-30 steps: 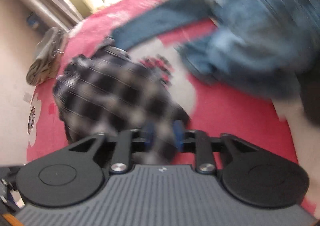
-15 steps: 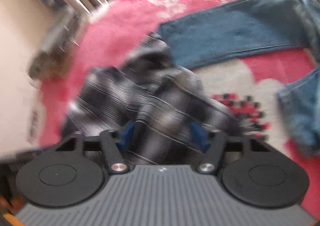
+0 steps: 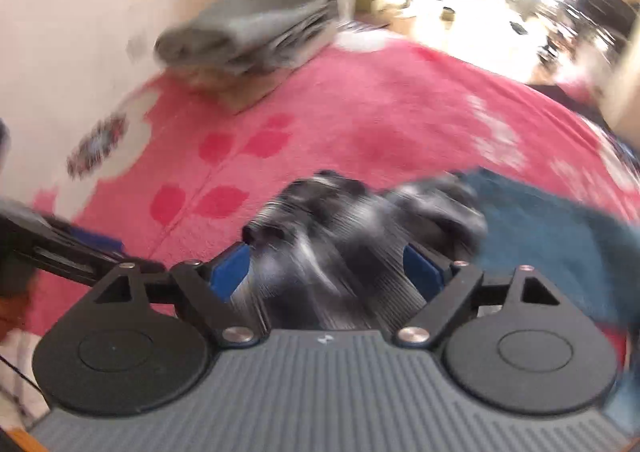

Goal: Fold clothes

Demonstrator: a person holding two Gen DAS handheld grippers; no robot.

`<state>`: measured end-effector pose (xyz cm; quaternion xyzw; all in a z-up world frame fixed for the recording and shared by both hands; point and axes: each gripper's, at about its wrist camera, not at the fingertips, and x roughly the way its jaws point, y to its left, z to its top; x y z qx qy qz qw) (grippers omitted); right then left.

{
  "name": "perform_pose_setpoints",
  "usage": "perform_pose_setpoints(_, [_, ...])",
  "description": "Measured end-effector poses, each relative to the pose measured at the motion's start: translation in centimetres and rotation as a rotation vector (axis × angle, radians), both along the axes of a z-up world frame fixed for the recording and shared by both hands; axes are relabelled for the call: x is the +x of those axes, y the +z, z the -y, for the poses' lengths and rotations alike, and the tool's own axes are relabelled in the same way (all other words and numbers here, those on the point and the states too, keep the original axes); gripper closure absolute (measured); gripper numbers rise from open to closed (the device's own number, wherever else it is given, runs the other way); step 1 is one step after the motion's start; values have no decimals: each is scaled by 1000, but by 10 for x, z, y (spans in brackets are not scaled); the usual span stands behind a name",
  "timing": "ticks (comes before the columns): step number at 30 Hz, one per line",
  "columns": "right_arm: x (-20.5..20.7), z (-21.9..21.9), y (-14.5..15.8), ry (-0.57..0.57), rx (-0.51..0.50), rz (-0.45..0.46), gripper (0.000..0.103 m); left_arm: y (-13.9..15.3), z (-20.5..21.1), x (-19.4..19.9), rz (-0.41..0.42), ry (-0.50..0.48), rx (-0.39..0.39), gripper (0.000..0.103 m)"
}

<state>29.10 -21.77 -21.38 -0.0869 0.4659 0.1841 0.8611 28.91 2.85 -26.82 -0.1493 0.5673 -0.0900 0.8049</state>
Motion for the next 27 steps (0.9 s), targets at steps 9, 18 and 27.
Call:
perform_pose_setpoints(9, [-19, 99, 25, -342, 316, -92, 93, 8, 19, -8, 23, -92, -44, 15])
perform_pose_setpoints(18, [-148, 227, -16, -958, 788, -188, 93, 22, 86, -16, 80, -262, -62, 15])
perform_pose_setpoints(27, [-202, 267, -30, -1131, 887, -153, 66, 41, 159, -21, 185, -463, -5, 15])
